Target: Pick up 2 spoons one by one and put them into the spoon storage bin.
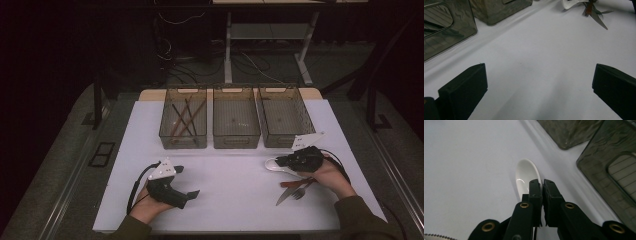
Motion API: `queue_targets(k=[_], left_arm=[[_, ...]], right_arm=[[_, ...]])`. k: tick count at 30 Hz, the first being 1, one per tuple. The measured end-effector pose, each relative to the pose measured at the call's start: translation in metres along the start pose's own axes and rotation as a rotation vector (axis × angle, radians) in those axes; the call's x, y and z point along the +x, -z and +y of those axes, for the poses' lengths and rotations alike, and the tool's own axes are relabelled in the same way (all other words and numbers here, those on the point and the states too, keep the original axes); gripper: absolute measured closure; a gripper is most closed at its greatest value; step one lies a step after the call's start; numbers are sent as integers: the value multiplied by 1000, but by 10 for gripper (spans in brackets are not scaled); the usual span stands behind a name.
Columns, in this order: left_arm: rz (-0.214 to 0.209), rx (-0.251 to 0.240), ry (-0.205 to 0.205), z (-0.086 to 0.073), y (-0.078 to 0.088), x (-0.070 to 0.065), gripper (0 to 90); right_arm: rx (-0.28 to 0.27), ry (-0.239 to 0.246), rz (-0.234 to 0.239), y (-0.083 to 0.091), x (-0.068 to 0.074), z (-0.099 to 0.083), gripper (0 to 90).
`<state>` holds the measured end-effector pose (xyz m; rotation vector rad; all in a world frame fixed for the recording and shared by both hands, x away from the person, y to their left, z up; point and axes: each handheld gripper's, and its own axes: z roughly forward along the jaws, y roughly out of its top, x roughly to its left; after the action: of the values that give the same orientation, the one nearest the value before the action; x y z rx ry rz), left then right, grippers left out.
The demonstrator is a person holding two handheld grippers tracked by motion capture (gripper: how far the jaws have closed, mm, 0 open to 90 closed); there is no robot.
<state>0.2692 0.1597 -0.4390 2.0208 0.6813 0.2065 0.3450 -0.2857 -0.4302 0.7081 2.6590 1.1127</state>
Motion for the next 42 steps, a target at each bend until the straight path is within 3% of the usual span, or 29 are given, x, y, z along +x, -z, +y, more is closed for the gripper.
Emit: queue_targets(k=[19, 30, 34, 42], left_arm=[[-8, 10, -9, -1, -1, -1, 0], [-11, 8, -10, 0, -2, -1, 0], [-11, 4, -8, 0, -1, -2, 0], [-2, 1, -17, -1, 0, -2, 0]], right_arm=[[-132, -104, -51, 19, -4, 8, 858], [-186, -124, -79, 25, -5, 16, 859], [-224, -144, -75, 30, -8, 26, 859], [-242, -151, -108, 30, -8, 50, 859]])
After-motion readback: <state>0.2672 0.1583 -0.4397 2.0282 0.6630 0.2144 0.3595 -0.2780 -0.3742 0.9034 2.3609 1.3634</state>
